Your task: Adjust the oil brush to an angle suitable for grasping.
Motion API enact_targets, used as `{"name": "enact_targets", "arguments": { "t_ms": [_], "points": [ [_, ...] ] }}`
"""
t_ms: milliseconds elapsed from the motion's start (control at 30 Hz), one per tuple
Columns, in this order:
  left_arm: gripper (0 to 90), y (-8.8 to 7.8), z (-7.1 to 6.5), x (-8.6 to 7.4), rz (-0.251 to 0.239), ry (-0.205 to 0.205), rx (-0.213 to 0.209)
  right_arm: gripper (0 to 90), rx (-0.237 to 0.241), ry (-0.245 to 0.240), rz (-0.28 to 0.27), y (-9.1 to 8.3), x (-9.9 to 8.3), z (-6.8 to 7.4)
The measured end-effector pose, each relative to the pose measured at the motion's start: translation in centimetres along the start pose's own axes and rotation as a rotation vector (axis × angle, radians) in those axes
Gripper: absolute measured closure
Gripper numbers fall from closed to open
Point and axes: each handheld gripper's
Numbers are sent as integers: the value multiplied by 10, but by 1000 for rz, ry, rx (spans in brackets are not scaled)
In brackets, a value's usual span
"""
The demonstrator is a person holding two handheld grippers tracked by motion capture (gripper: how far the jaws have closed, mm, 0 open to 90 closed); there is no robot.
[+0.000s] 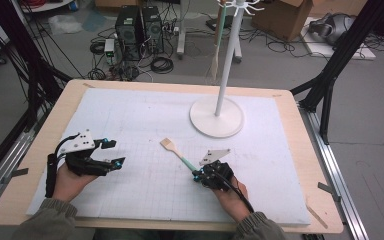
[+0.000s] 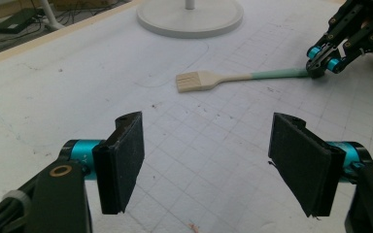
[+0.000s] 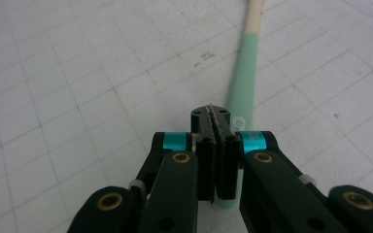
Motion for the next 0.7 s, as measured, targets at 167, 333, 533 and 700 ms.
{"name": "enact_targets", "arguments": {
  "t_ms": [167, 333, 533, 700],
  "points": [
    [294, 0, 0, 0, 0, -1, -1, 891, -6, -12, 9, 1, 1, 2],
    [294, 0, 0, 0, 2, -5, 1, 892, -35, -36, 25, 1, 1, 4],
    [294, -1, 0, 0, 1, -5, -1, 892, -55, -40, 41, 0, 0, 2],
    [294, -1, 0, 0, 3, -4, 0, 892, -58, -29, 38, -1, -1, 0]
  ]
}}
Point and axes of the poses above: each handheld gripper's, and its own axes: y roughly forward along the jaws, x roughly out of its top, z roughly to its left, and after that the axes turned 13 degrees about -y, right-handed
